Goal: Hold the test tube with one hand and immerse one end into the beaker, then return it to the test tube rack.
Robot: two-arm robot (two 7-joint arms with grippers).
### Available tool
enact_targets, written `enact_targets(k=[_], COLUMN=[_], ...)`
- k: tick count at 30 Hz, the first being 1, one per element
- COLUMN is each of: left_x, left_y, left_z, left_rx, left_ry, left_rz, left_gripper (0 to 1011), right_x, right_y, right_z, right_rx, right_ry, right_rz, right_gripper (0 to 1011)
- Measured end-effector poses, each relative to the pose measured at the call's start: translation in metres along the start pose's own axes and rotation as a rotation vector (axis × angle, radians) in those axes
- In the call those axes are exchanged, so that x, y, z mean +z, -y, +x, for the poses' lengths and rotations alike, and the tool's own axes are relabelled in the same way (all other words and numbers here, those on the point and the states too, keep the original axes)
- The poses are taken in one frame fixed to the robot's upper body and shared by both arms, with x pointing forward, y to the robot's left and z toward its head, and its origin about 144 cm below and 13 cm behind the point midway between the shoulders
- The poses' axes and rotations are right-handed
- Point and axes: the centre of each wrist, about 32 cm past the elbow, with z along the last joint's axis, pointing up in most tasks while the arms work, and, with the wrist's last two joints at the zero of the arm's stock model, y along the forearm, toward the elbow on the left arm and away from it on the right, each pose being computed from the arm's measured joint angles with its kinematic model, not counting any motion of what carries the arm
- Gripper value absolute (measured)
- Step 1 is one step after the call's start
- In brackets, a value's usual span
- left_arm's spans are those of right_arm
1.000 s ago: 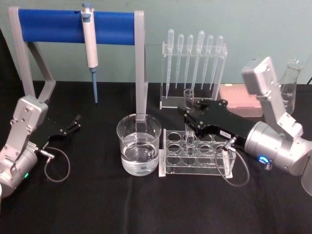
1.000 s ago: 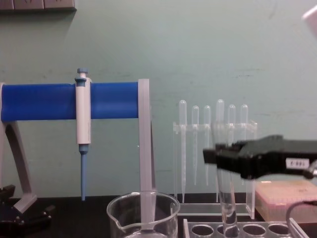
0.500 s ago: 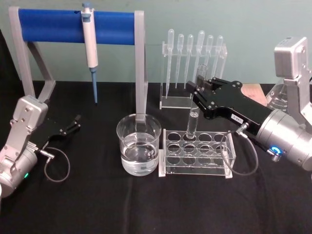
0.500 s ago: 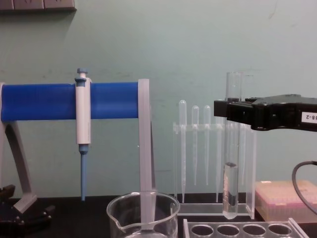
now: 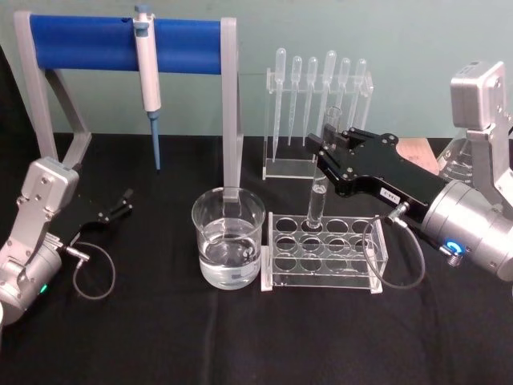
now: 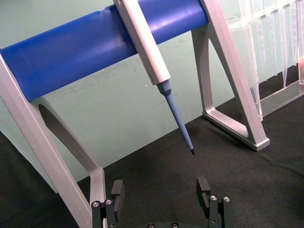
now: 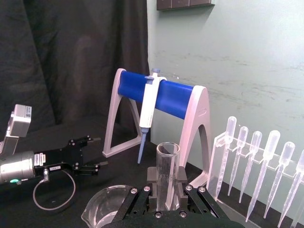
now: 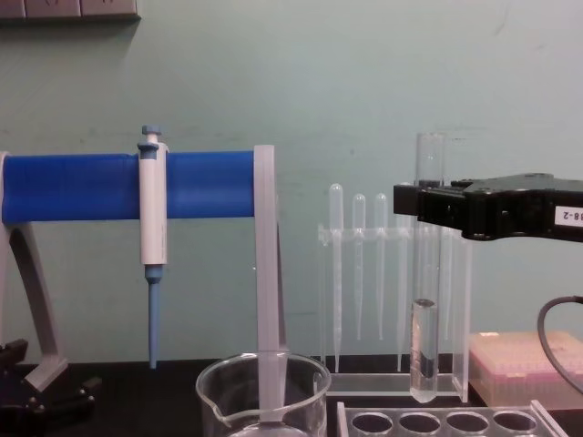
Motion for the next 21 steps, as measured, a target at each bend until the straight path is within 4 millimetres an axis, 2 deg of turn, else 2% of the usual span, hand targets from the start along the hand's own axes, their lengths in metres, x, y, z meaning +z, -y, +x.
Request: enact_targets(k=[21], left_x=[0.0000], left_y=[0.0000], left_z=[0.0000], left_rx=[0.000], left_ry=[0.000], left_rz=[0.000], left_gripper=[1000], right_x=[0.0000], right_y=[0.0000], right_z=[0.0000], right_rx=[0.000], right_ry=[0.001], right_rz=[-0.001], right_gripper=[234])
